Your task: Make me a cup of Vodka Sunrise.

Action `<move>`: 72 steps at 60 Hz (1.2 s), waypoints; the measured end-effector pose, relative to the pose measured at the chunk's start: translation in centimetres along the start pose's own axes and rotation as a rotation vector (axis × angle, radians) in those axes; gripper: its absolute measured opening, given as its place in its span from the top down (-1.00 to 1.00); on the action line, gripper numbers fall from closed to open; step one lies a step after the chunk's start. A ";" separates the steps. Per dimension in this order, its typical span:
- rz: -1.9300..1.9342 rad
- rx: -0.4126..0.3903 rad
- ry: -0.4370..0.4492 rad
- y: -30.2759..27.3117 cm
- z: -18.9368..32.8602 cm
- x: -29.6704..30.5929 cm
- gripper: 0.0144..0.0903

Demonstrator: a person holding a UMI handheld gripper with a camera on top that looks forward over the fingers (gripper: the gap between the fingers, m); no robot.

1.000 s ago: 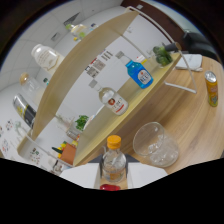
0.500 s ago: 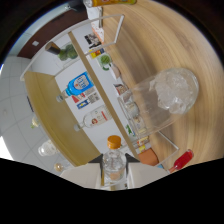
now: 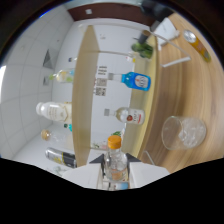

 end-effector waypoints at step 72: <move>-1.418 -0.270 0.558 6.7 2.4 21.2 0.44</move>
